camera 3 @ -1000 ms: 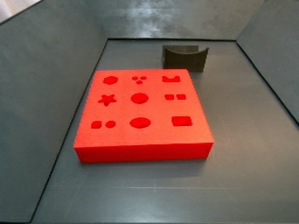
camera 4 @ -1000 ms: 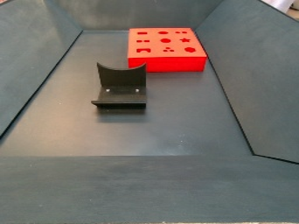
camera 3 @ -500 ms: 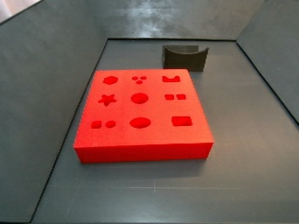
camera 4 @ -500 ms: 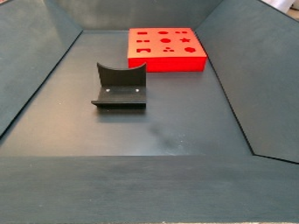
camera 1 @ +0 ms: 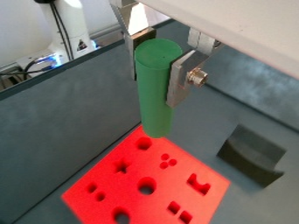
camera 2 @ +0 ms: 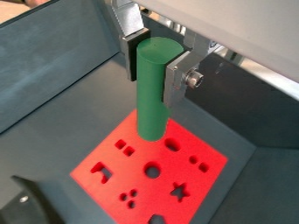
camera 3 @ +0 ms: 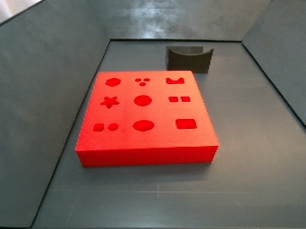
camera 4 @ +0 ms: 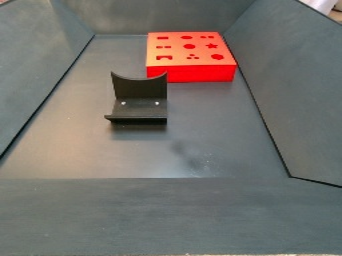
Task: Pick up the round object. Move up. Place the round object on the fixture. Regrasp the round object. Move to above the board. Insert the round object.
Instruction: Insert the round object.
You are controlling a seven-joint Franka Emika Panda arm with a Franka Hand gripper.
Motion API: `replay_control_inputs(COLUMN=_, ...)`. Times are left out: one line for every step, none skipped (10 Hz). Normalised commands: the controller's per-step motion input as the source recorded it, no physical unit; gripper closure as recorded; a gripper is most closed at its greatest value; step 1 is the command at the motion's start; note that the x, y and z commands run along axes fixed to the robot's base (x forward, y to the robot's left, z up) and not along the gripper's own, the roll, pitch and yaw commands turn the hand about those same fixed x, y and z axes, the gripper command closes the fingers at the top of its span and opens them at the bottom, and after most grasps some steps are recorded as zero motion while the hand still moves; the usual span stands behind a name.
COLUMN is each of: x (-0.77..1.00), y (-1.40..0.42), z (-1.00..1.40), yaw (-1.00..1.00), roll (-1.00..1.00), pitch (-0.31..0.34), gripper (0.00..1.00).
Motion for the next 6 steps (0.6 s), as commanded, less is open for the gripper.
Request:
replay_control_inputs(x=0.0, y=0.0, z=0.0, yaw=0.0, roll=0.01, pitch=0.0, gripper=1.0)
replay_control_inputs(x=-0.09, y=0.0, z=-0.16, yaw=-0.01, roll=0.05, pitch=-0.066, gripper=1.0)
replay_control_inputs(x=0.0, y=0.0, z=0.0, yaw=0.0, roll=0.0, pitch=-0.007, gripper=1.0)
replay_control_inputs(x=0.0, y=0.0, z=0.0, yaw=0.0, roll=0.0, pitch=-0.016, gripper=1.0)
replay_control_inputs(x=-0.03, y=0.0, z=0.0, yaw=0.0, roll=0.0, pitch=0.0, gripper=1.0)
replay_control_inputs(x=-0.06, y=0.0, z=0.0, yaw=-0.04, roll=0.0, pitch=0.0, gripper=1.0)
